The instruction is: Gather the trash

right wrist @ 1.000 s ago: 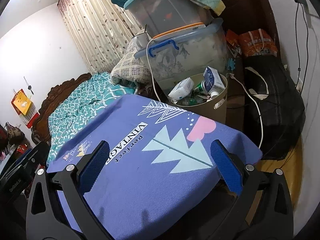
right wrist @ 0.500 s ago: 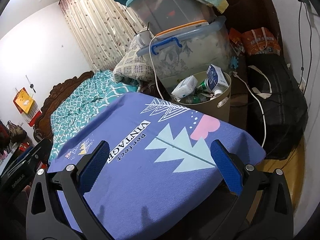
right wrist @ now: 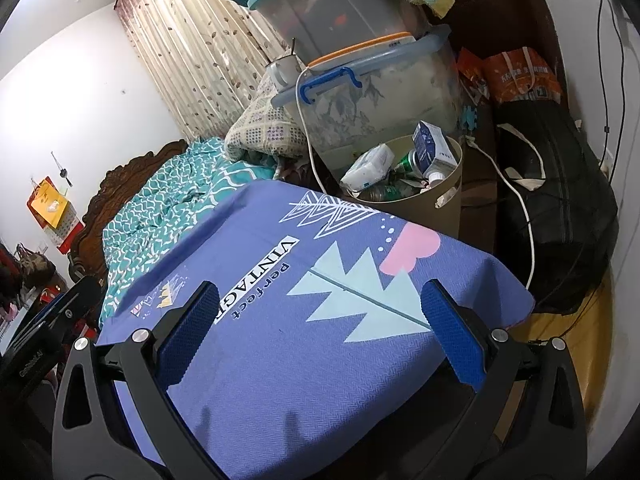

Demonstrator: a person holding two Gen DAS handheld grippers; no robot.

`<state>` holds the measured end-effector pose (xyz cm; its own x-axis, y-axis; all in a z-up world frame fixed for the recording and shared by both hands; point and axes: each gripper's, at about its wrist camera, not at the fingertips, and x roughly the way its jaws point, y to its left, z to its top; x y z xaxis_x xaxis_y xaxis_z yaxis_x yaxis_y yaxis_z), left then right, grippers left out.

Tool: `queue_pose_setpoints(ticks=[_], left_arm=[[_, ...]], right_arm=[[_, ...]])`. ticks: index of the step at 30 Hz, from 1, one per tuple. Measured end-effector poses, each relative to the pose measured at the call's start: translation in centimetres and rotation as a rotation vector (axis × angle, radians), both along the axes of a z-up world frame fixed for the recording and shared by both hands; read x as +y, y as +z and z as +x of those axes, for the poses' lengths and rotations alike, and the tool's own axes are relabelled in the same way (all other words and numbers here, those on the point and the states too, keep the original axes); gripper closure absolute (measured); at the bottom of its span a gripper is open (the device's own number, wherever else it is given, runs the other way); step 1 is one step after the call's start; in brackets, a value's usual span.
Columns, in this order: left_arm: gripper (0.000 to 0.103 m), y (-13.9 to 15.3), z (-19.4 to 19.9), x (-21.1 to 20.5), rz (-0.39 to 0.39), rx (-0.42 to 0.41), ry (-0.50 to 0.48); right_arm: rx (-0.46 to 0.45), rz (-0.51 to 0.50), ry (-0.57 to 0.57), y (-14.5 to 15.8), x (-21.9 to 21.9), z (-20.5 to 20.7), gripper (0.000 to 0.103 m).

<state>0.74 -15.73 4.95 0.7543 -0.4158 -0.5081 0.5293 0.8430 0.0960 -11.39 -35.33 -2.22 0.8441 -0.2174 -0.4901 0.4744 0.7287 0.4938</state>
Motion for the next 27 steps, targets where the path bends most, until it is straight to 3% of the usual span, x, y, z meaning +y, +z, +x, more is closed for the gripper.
queue_pose_setpoints(ticks=[27], left_arm=[[0.008,-2.3,0.6,-1.3,0.091,0.036,0.017]], right_arm=[[0.001,-0.001,0.000,-0.1,0.1,-0.1,0.003]])
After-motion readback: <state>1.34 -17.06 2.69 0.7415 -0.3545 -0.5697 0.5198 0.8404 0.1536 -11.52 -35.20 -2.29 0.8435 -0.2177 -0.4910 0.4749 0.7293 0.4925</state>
